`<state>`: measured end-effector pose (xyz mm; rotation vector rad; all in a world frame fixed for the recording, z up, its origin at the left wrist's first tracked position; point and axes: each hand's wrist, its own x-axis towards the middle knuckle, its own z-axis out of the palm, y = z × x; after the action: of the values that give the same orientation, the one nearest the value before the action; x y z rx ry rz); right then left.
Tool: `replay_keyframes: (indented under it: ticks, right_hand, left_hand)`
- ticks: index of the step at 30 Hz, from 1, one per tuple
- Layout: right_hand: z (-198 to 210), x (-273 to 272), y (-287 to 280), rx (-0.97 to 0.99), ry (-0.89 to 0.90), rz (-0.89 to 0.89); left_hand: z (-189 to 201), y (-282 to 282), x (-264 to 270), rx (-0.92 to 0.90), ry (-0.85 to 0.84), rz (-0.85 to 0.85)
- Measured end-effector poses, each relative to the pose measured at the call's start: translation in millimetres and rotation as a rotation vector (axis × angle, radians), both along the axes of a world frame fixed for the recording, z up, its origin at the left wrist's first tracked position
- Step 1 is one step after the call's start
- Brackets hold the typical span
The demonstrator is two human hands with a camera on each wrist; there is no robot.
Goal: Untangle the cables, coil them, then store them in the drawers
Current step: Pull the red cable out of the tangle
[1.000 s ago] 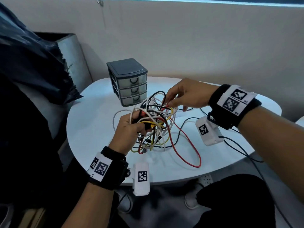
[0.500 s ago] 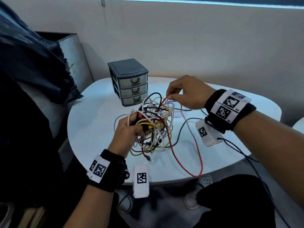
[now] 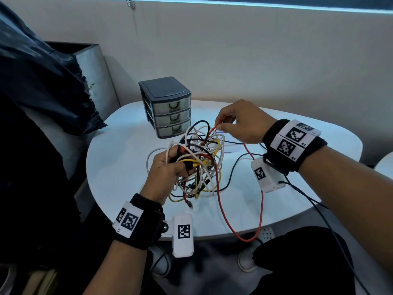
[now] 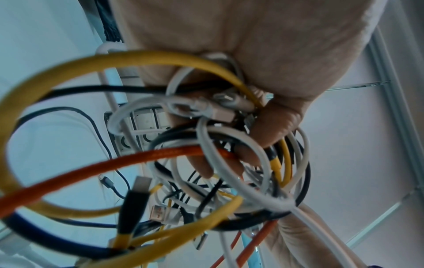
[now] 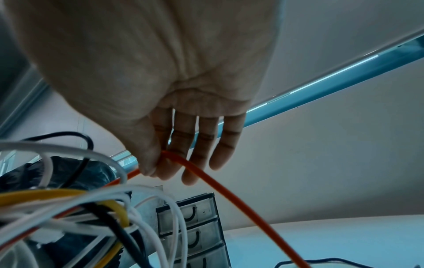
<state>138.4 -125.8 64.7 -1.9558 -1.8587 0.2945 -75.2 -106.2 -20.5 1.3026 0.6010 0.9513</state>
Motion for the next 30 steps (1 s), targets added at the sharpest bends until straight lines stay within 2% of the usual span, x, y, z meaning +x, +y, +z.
replay_keyframes:
  ticks: [13,17,19,24,30]
  right_hand:
    - [-2.5,-1.1,0.3,-0.004,-0.018,-0.010]
    - [0.8,5.3,7.5,0.143,-0.062,-0.135]
    - [2.2,6.5,8.7,0.170,-0.086,-0.129]
    - [-7.0,-2.0,3.6,-0.168,-0.141,0.115]
    - [-12.4,-6.9,0.9,-0.185,-0.265,0.090]
  left_hand:
    - [-5.5,2.3,3.3,-0.009,0.017,0.002]
    - [-1.5,1.2,4.9,-0.006,0.014,-0.013]
    - [0.3,1.5,6.1,-0.005,0.011,-0.011]
    - [-0.2,1.1,5.9,0.010,0.058,-0.003]
    - [-5.0,-4.1,6.4,-0.007,0.093,-0.032]
